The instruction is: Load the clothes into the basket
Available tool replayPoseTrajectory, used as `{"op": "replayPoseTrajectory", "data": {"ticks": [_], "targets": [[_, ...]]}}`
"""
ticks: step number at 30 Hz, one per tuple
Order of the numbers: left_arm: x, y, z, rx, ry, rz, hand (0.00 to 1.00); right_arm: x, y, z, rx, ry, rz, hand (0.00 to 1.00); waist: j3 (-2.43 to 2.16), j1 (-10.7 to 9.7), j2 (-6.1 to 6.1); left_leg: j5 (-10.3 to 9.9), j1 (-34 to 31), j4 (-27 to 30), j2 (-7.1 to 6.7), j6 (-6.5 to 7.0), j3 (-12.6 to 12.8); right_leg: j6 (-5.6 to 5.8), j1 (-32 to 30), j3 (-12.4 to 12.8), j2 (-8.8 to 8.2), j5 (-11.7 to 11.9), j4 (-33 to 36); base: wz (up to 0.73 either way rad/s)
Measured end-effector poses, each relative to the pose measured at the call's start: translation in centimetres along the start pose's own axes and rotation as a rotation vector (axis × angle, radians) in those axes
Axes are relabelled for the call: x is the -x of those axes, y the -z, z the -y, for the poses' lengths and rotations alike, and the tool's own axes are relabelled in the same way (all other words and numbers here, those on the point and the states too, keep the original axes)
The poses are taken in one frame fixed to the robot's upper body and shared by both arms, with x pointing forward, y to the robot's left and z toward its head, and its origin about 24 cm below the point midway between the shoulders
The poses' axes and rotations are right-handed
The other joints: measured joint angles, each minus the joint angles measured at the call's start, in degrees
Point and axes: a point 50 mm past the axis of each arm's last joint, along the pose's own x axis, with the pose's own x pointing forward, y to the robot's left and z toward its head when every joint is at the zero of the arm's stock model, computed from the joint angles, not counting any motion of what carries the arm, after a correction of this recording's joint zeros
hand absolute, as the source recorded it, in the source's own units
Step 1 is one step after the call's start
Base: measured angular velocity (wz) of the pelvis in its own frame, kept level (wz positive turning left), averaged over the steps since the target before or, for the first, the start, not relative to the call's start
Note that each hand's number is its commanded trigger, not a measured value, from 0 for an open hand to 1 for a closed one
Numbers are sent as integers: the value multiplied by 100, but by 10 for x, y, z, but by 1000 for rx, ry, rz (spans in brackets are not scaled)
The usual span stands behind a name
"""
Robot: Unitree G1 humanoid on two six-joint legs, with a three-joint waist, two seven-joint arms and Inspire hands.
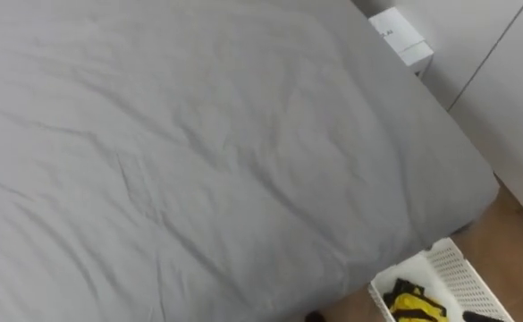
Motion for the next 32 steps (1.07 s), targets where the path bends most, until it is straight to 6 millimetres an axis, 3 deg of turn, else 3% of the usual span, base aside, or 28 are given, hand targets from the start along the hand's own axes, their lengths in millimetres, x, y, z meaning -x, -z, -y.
{"op": "replayPoseTrajectory", "data": {"ticks": [3,5,8,12,15,20,22,26,32], "targets": [[0,1,-3,1,-36,10,0,5,14,-18,-18,-55,-33,0,-7,15,-124,-2,223,-41,33,-5,-138,-1,345,-173,-7,7,-193,30],[0,2,-4,4,-58,17,0,11,25,-35,9,-130,-42,0,-10,39,-203,7,436,-120,42,-26,-294,-64,656,-375,-37,52,-368,42],[1,-2,-4,5,-86,50,0,17,26,-53,44,-225,-11,0,-7,81,-296,25,524,-169,26,-48,-524,-92,805,-603,-98,33,-392,38],[2,-3,-4,37,-132,74,0,23,41,-62,67,-282,-39,0,-25,211,-440,31,702,-186,16,-60,-762,-117,1141,-838,-130,17,-578,37],[2,-3,-4,66,-157,110,0,25,60,-54,94,-281,-92,0,-22,323,-557,23,794,-202,-45,-72,-952,-151,1309,-1084,-186,-62,-598,36],[4,0,1,148,-158,125,0,28,83,-44,152,-286,-165,0,-23,552,-668,17,1024,-244,-70,-79,-1115,-137,1627,-1234,-228,-149,-689,17],[4,1,2,151,-155,132,0,29,89,-42,175,-282,-180,0,-42,644,-710,16,1073,-259,-72,-80,-1133,-138,1686,-1294,-243,-165,-709,12],[6,3,9,160,-144,139,0,31,96,-40,213,-277,-204,0,-36,697,-756,16,1167,-277,-83,-79,-1202,-123,1805,-1360,-263,-185,-755,7],[9,2,25,164,-101,151,0,33,101,-40,254,-283,-213,0,-5,805,-782,0,1241,-300,-76,-80,-1221,-119,1889,-1375,-254,-196,-761,0]]}}
